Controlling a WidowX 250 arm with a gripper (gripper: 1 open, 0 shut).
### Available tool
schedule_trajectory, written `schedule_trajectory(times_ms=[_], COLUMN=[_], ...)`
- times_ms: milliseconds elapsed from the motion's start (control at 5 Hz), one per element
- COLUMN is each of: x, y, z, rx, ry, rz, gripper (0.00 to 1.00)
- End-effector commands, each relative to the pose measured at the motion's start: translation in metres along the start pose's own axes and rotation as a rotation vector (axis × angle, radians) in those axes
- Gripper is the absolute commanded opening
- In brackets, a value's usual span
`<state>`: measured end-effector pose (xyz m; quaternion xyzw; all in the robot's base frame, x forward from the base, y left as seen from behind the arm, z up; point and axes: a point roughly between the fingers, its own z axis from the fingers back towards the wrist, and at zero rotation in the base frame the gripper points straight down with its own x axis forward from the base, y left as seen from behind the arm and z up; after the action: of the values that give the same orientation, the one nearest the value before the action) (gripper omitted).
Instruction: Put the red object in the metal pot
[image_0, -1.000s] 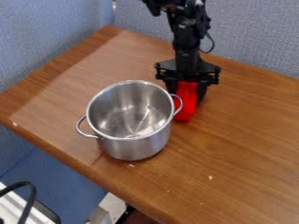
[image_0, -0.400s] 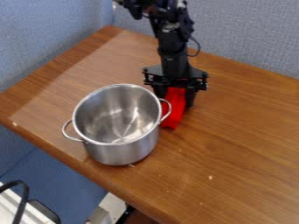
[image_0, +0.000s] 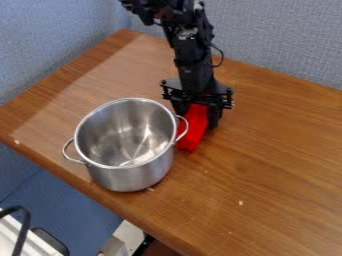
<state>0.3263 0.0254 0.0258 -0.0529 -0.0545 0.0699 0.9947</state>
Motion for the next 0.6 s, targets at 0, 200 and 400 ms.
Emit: schedule_trajectory(times_ms=[0,200,400], x=[0.000,-0.007,-0.004], y=[0.001,0.001,0.006], z=[0.027,0.034,0.045], rx=[-0.023,-0.032,-0.048], ry=[-0.048,-0.040,-0.038], rz=[-0.001,-0.013,-0.082], gripper=[0.00,0.00,0.00])
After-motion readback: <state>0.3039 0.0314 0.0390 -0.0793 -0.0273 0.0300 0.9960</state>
